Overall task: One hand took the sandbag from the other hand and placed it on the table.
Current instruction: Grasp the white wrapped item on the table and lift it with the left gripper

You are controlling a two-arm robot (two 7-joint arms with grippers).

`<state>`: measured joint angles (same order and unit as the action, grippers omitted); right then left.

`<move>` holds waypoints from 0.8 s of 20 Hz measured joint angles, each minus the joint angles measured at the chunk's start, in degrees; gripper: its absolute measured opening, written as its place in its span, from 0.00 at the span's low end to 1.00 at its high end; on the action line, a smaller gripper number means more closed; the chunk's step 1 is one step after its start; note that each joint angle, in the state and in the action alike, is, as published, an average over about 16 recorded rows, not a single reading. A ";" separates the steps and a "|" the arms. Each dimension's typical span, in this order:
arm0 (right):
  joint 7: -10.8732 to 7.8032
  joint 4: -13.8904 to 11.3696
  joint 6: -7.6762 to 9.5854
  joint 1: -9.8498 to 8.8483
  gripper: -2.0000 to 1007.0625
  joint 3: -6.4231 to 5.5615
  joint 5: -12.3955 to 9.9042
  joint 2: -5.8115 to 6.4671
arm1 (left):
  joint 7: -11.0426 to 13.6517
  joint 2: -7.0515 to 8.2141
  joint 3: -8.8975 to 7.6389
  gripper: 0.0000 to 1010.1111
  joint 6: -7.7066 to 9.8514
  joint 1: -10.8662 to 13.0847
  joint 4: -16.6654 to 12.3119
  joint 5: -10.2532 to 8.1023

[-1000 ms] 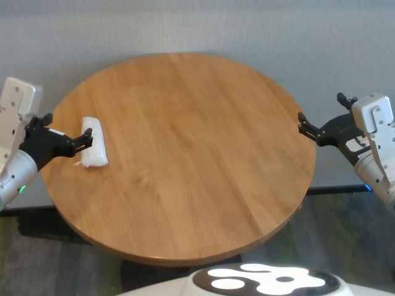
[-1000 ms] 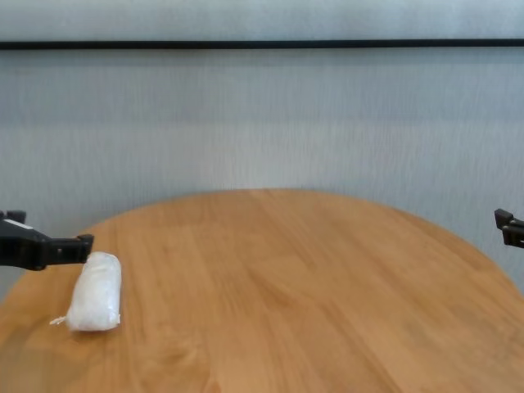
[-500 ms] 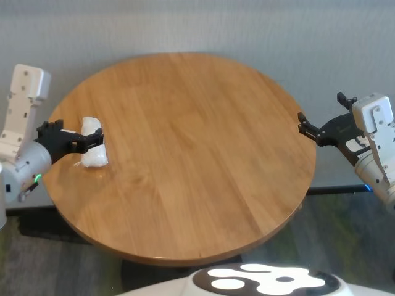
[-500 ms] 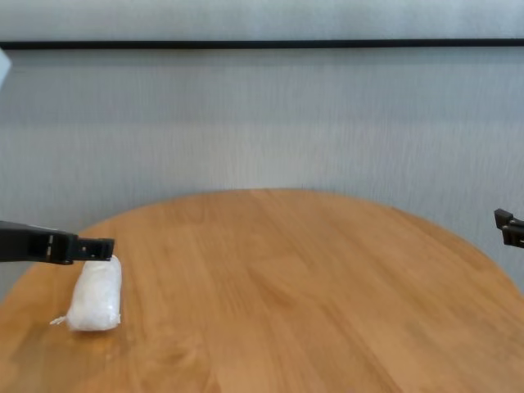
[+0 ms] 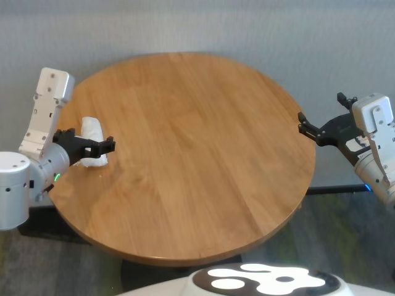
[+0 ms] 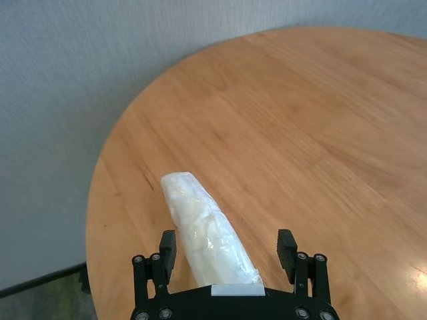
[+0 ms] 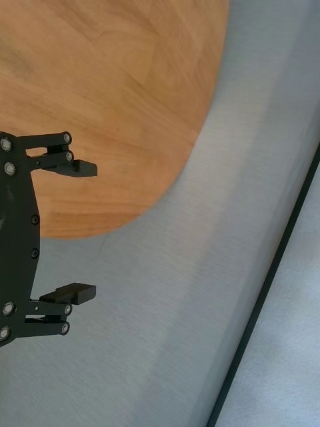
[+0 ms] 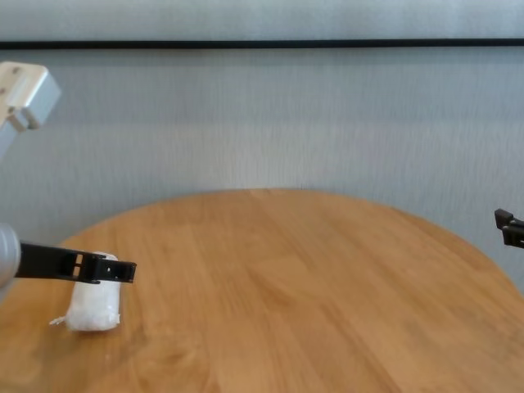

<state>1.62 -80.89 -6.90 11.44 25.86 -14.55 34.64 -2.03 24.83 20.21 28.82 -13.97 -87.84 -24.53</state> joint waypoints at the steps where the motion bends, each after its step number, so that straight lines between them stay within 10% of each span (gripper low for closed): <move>1: 0.00 0.00 0.00 0.00 1.00 0.00 0.00 0.00 | -0.17 -0.42 0.05 0.99 0.21 -0.28 0.42 0.19; 16: 0.00 0.00 0.00 0.00 1.00 0.00 0.00 0.00 | -1.37 -4.97 -1.37 0.99 2.54 -2.34 4.91 1.07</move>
<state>1.62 -80.89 -6.90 11.44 25.86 -14.55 34.64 -3.40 19.86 18.84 31.36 -16.31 -82.93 -23.46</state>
